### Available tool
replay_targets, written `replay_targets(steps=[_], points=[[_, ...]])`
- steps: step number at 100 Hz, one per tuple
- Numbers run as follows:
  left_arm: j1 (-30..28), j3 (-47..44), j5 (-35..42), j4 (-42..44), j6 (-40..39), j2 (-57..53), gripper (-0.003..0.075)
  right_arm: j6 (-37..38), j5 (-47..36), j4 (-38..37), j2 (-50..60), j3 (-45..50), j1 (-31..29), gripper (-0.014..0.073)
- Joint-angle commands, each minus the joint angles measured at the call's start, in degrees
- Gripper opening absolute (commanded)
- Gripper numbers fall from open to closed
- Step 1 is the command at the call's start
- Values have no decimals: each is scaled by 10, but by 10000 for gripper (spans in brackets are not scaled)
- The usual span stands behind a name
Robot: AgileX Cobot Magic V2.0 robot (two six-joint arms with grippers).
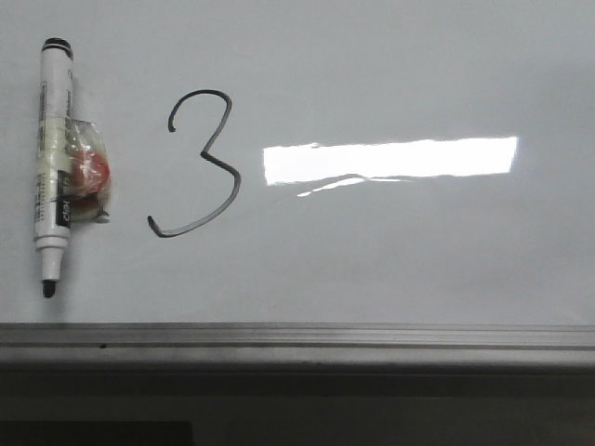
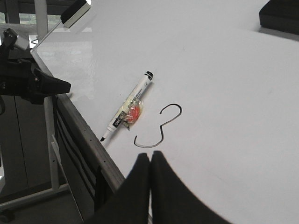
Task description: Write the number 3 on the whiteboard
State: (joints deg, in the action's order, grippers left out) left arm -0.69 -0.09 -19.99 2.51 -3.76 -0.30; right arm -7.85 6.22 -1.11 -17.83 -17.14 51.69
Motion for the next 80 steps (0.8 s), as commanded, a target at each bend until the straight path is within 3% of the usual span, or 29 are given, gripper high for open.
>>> replay_targets(steps=[1, 31, 52, 64, 80], points=[[-1, -20, 41, -3, -3, -14, -20, 1, -44, -8, -1, -16, -3, -46], [-1, -20, 41, -3, -3, -14, -20, 1, -49, -8, -1, -16, -3, -46], [-1, -20, 41, -3, -3, -14, -20, 1, -57, 48, -4, -16, -12, -46], [-1, -20, 41, -3, -3, -14, -20, 2, -87, 49, -25, -16, -71, -46], [-1, -20, 41, -3, -3, -14, -20, 2, -111, 49, -56, -11, -216, -46]])
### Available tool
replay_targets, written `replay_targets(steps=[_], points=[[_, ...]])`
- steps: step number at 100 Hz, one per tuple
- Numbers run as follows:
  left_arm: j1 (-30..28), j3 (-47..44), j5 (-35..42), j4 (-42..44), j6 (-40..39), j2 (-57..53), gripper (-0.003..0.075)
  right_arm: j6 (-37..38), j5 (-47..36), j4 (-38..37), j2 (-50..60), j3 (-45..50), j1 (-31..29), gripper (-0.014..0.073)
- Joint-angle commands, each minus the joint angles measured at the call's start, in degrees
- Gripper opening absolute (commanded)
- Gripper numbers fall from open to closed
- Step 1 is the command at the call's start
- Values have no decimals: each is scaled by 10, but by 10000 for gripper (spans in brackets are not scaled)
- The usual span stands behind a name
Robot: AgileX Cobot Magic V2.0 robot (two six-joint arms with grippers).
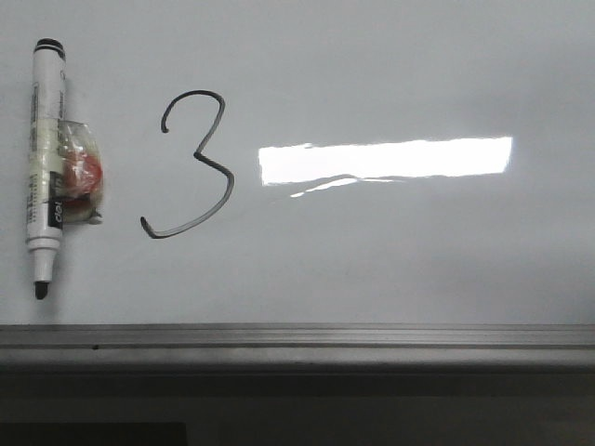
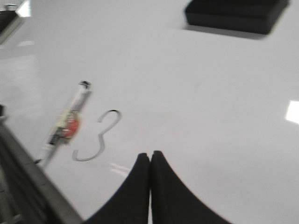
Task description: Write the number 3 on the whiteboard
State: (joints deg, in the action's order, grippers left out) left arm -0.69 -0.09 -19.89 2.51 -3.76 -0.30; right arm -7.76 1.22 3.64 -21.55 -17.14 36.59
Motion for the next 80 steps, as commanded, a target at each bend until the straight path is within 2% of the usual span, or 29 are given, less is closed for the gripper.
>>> replay_targets(steps=[1, 10, 22, 33, 60, 80], points=[[-1, -20, 40, -3, -3, -14, -20, 1, -63, 2, -19, -8, -78, -46], [-1, -20, 40, -3, -3, -14, -20, 12, -71, 2, -20, 9, -154, -46], [-1, -20, 40, -3, -3, -14, -20, 73, -77, 2, -11, 47, -222, -46], [-1, -20, 40, -3, -3, -14, -20, 104, -75, 2, 14, 91, -265, -46], [-1, -20, 40, -3, -3, -14, -20, 105, -55, 2, 145, 192, -346, -46], [-1, -20, 40, -3, -3, -14, -20, 105, 79, -1, 220, 191, -377, -46]])
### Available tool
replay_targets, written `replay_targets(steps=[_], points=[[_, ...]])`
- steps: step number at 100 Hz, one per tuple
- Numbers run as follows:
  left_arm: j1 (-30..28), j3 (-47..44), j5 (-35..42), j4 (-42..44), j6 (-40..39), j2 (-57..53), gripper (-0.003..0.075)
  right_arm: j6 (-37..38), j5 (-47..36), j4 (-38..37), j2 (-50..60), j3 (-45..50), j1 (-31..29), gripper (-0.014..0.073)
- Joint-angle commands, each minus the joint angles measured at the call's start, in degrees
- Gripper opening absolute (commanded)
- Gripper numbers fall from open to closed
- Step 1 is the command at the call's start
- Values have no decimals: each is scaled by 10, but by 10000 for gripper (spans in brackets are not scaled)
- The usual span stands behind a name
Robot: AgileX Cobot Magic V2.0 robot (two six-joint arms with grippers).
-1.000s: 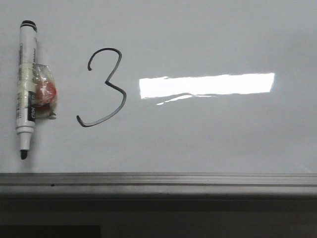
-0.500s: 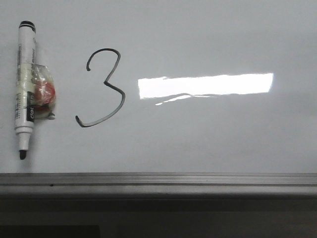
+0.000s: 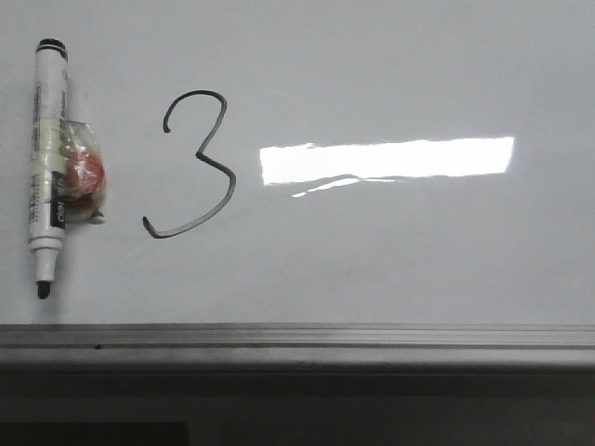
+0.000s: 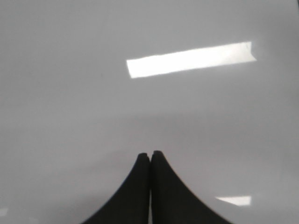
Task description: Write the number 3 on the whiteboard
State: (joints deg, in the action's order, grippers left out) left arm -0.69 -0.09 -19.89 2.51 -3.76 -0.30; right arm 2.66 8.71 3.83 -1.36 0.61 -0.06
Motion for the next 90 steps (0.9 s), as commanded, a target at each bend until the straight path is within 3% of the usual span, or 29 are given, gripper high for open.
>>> replay_targets(steps=[1, 26, 90], points=[[-1, -20, 40, -3, -3, -14, -20, 1, 11, -3, 21, 13, -12, -46], [-1, -20, 40, -3, -3, -14, -20, 1, 100, -3, 28, 14, -18, -46], [-1, -20, 40, -3, -3, -14, -20, 1, 97, -3, 28, 14, -18, -46]])
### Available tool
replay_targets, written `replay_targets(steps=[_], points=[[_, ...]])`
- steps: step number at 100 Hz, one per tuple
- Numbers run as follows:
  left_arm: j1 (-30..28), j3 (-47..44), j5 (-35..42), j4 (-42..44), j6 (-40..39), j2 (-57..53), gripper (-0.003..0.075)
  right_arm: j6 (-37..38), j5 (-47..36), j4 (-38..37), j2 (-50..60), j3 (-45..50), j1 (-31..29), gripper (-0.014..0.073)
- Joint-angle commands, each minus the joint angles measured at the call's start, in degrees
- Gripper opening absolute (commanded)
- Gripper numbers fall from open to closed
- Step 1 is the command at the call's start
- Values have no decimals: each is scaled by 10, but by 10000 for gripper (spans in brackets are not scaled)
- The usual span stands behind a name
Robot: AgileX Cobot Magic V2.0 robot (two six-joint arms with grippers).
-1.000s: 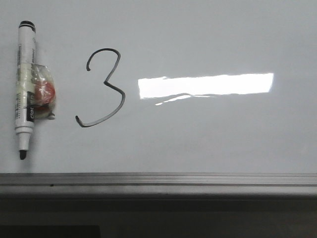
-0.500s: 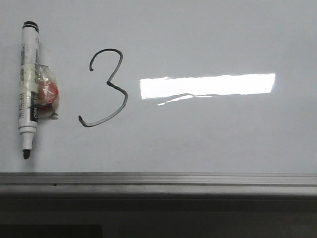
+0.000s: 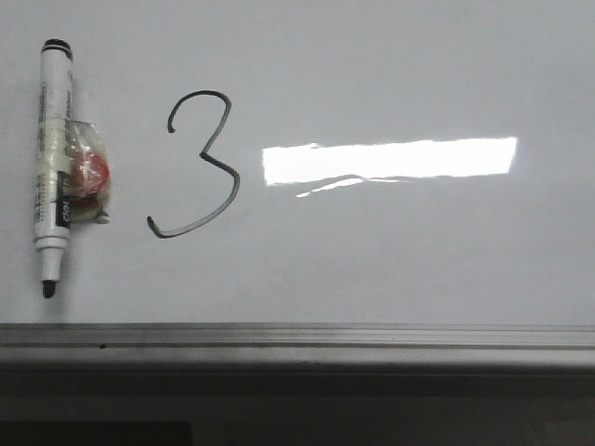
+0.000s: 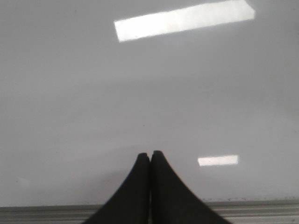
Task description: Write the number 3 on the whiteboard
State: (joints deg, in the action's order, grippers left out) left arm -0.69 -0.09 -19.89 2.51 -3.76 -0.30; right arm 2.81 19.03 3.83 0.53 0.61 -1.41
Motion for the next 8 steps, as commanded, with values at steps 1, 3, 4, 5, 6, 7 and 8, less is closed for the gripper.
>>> replay_targets(steps=[1, 3, 4, 5, 6, 7, 8], points=[[-1, -20, 40, -3, -3, -14, -20, -1, -6, -3, 9, 14, -4, -46], [-1, -20, 40, -3, -3, -14, -20, -1, -6, -3, 9, 14, -4, -46], [-1, -20, 40, -3, -3, -14, -20, -1, -6, -3, 9, 14, -4, -46], [-1, -20, 40, -3, -3, -14, -20, -1, -6, -3, 9, 14, -4, -46], [-1, -20, 40, -3, -3, -14, -20, -1, -6, -3, 9, 14, -4, -46], [-1, -20, 40, -3, -3, -14, -20, -1, -6, -3, 9, 14, -4, -46], [-1, -20, 40, -3, -3, -14, -20, -1, -6, -3, 9, 14, -4, -46]])
